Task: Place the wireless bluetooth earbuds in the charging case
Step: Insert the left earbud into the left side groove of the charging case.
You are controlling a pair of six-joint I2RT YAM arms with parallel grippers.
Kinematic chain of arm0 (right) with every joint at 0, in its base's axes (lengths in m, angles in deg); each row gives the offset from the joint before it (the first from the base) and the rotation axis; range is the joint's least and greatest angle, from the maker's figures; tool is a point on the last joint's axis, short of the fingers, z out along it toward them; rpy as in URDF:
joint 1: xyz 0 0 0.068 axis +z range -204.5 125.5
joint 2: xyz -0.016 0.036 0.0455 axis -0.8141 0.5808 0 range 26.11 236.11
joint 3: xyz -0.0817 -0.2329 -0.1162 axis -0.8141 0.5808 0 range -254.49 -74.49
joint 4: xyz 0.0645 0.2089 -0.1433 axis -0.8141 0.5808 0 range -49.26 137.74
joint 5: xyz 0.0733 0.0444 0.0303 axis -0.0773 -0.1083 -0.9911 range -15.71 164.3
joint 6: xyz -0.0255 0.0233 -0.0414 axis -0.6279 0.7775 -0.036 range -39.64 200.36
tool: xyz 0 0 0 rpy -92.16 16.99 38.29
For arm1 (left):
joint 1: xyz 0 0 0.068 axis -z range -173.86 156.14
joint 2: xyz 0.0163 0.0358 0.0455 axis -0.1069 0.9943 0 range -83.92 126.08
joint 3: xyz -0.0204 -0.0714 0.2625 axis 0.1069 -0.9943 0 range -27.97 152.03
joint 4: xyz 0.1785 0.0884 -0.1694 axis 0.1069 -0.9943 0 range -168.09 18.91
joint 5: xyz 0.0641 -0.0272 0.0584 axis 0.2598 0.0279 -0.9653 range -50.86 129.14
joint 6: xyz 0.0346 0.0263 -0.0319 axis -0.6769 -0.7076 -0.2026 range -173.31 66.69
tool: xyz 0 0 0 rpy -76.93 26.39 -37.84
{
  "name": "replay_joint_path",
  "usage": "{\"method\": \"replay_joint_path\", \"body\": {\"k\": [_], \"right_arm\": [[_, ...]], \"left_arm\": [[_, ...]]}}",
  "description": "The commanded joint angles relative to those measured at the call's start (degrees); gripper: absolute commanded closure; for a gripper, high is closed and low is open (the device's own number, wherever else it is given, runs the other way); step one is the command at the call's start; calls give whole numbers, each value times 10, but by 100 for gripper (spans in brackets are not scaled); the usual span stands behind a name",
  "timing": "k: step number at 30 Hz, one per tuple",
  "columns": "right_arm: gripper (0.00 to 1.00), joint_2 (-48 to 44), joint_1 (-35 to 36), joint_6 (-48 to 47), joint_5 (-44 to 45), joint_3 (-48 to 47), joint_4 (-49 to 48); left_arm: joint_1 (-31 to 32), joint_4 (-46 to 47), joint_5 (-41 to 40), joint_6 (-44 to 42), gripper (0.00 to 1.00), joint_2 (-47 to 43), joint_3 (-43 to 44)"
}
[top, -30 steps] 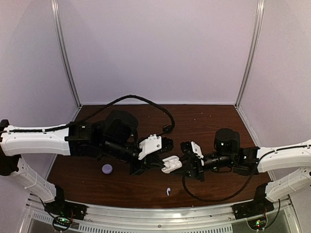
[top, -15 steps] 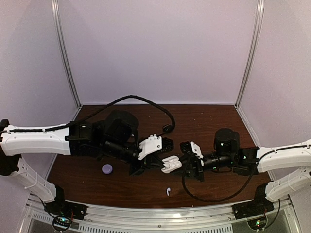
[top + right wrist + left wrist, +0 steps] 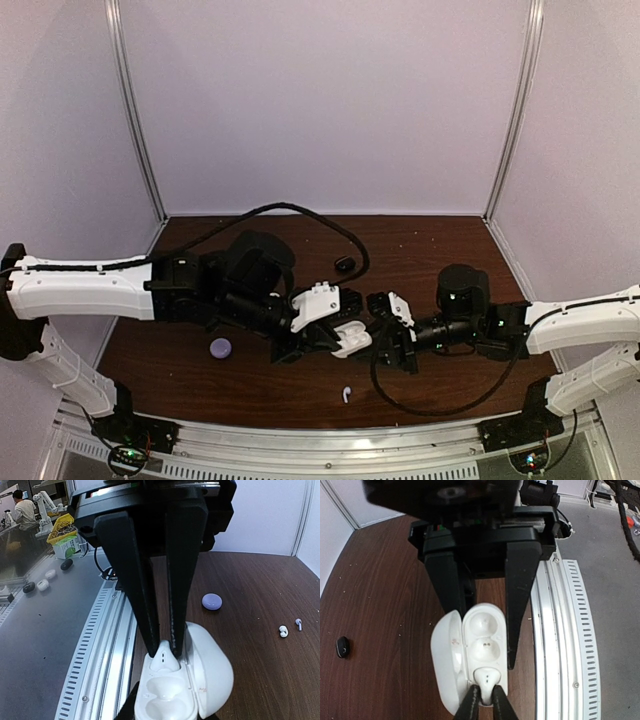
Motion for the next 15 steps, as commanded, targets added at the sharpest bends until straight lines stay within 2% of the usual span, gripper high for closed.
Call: {"method": "replay_joint_path", "body": {"k": [1, 10, 15], "right_arm": [[100, -8, 6, 4, -8, -19, -48], [100, -6, 5, 6, -6, -12, -51], [100, -5, 5, 7, -6, -11, -52]], "left_arm": [[3, -7, -12, 4, 83, 1, 18], [3, -1, -30, 5, 81, -33, 21], [3, 5, -32, 4, 84, -47, 18]]}}
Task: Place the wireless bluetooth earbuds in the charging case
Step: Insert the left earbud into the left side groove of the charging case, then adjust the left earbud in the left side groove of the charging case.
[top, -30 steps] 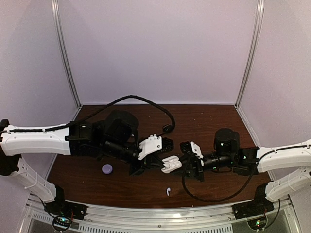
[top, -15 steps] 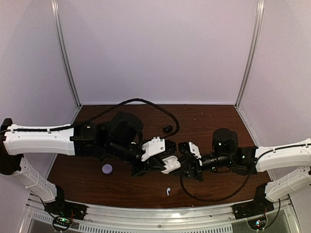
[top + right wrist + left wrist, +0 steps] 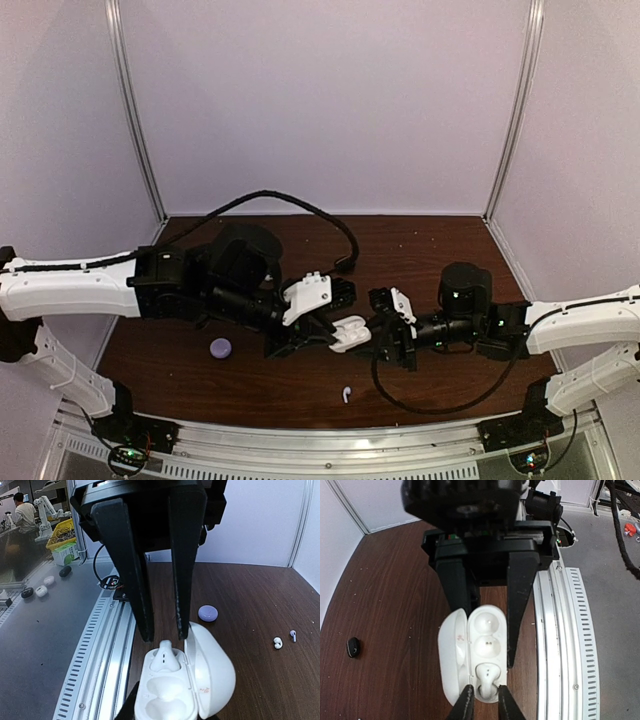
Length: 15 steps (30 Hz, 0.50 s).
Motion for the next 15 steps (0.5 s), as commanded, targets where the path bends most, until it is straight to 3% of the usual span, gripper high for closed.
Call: {"method": "replay_joint_path", "body": {"k": [1, 15], "right_arm": [[100, -4, 5, 7, -7, -12, -23], [100, -3, 5, 9, -10, -14, -24]], "left_arm": [[-1, 14, -15, 2, 85, -23, 12], [0, 19, 0, -1, 95, -8, 6]]}}
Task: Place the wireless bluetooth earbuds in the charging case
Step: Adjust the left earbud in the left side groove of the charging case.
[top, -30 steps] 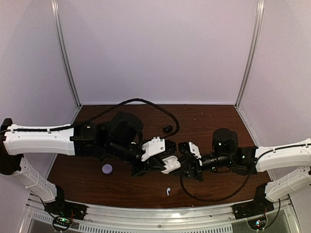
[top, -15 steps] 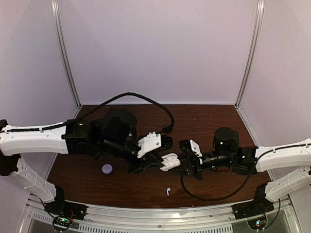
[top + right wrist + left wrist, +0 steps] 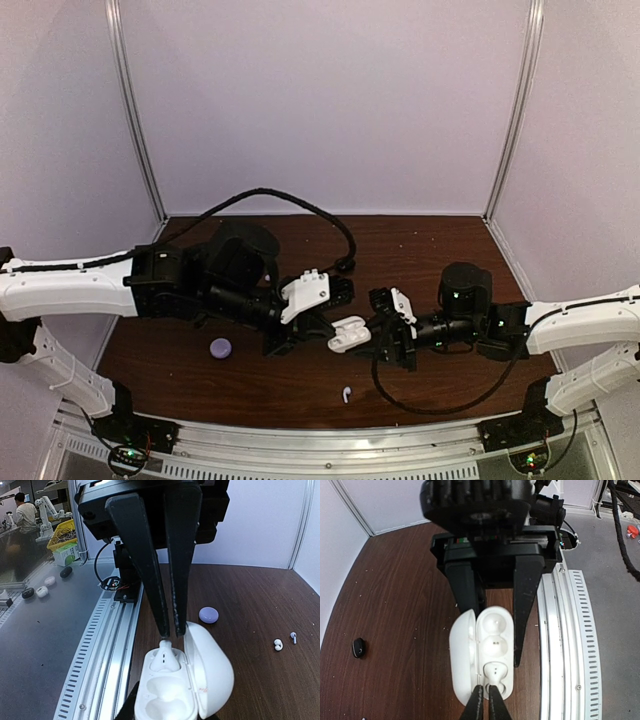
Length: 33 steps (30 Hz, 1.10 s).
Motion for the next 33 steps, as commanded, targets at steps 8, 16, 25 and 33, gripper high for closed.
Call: {"method": "replay_joint_path", "body": {"k": [8, 16, 25, 33], "right_arm": [[100, -4, 4, 12, -18, -15, -23], [100, -6, 6, 12, -24, -11, -28], [100, -4, 5, 19, -2, 5, -41], [100, 8, -7, 48, -1, 31, -77]], "left_arm": [[0, 23, 14, -1, 95, 20, 8], [-1, 23, -9, 3, 96, 41, 8], [-1, 29, -3, 0, 89, -2, 1], [-36, 76, 49, 12, 80, -87, -29]]}}
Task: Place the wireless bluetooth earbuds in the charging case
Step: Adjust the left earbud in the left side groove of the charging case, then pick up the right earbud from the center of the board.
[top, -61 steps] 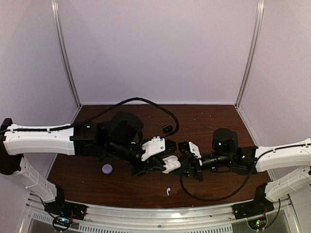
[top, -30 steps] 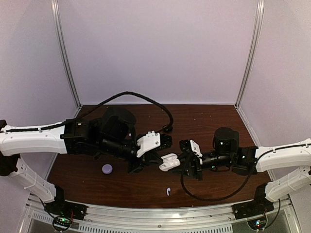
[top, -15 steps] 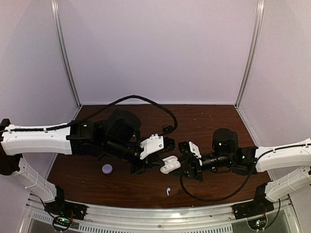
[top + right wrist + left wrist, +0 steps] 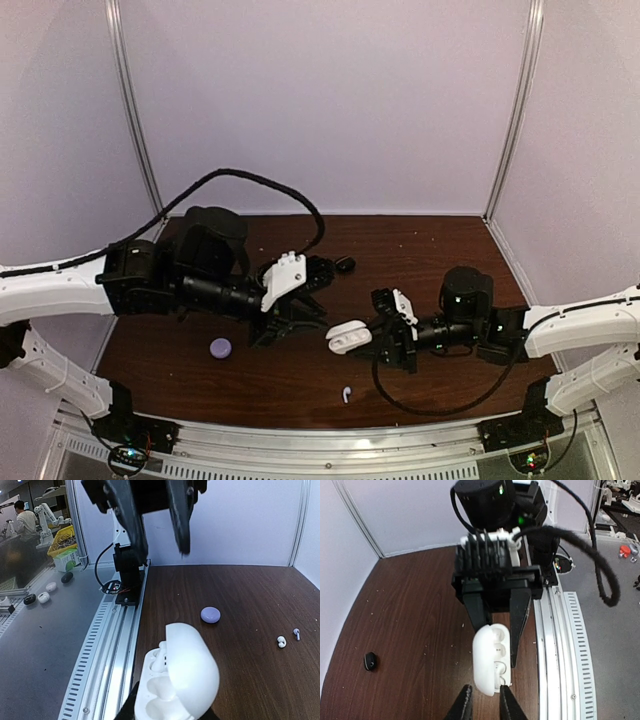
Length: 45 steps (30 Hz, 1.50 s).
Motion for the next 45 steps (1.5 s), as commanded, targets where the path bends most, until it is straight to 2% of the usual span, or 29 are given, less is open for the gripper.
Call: {"method": "replay_joint_path", "body": {"k": [1, 5, 10, 14, 18, 22, 31, 45], "right_arm": [[100, 6, -6, 22, -2, 12, -43], [100, 0, -12, 28, -6, 16, -49], [100, -9, -20, 38, -15, 20, -57], [100, -16, -24, 41, -25, 22, -57], [100, -24, -27, 42, -26, 24, -54], [100, -35, -29, 42, -29, 29, -55], [100, -36, -31, 42, -35, 36, -66], [100, -32, -32, 53, -38, 34, -68]], "left_arm": [[-44, 56, 39, 18, 81, -43, -17], [-146, 84, 61, 59, 81, -59, -66], [-287, 102, 58, 131, 81, -8, -106], [-382, 93, 101, 123, 80, 69, -89], [-455, 18, 150, 57, 82, 175, -8], [-464, -65, 128, -34, 83, 264, 79], [-449, -128, 119, -116, 83, 404, 175], [-447, -132, 128, -151, 83, 462, 211]]}}
